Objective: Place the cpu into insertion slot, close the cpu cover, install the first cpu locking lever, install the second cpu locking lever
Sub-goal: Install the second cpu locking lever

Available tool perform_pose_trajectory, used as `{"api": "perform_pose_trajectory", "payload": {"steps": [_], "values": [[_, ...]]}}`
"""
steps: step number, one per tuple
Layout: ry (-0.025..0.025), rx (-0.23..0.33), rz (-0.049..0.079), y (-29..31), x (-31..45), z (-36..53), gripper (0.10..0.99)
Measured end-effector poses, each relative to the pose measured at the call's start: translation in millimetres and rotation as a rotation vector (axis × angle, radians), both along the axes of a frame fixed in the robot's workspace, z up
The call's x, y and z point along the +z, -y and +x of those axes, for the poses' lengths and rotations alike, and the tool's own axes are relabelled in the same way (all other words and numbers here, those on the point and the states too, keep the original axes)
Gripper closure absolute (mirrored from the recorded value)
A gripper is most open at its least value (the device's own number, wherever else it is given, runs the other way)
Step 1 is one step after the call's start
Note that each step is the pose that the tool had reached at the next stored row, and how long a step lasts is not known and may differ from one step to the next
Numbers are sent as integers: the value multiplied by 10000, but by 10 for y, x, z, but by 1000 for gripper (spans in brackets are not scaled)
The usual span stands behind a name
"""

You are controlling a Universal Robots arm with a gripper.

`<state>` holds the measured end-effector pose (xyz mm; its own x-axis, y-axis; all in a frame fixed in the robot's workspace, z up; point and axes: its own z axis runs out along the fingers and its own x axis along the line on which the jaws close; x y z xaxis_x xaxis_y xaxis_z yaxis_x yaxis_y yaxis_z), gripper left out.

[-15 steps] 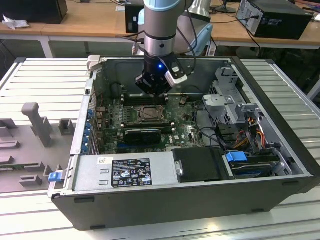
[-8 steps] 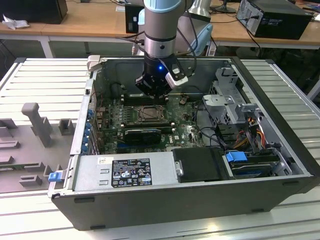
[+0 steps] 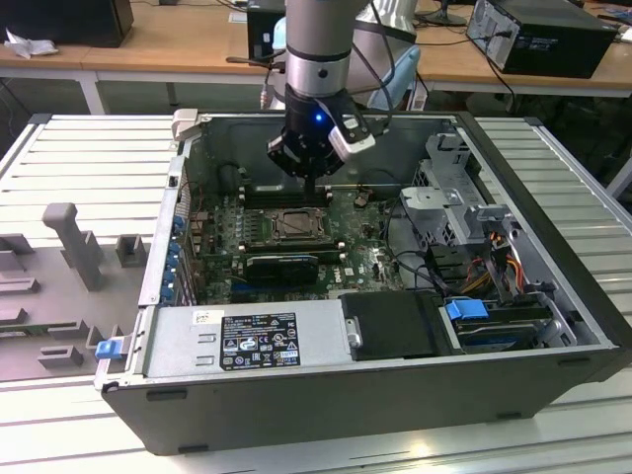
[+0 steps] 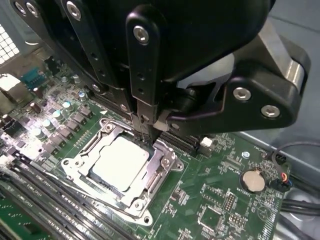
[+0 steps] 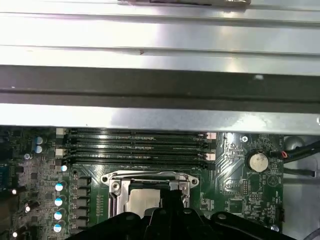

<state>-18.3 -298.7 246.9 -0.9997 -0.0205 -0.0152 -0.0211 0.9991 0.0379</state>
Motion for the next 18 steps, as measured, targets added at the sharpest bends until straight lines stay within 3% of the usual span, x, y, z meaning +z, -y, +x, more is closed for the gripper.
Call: {"api": "perform_pose_trajectory", "payload": {"steps": [3, 7, 18], "values": [[0, -1, -7, 88, 0, 0, 980], [0, -1, -12, 136, 0, -1, 980], [0, -2, -13, 481, 0, 0, 980]]}}
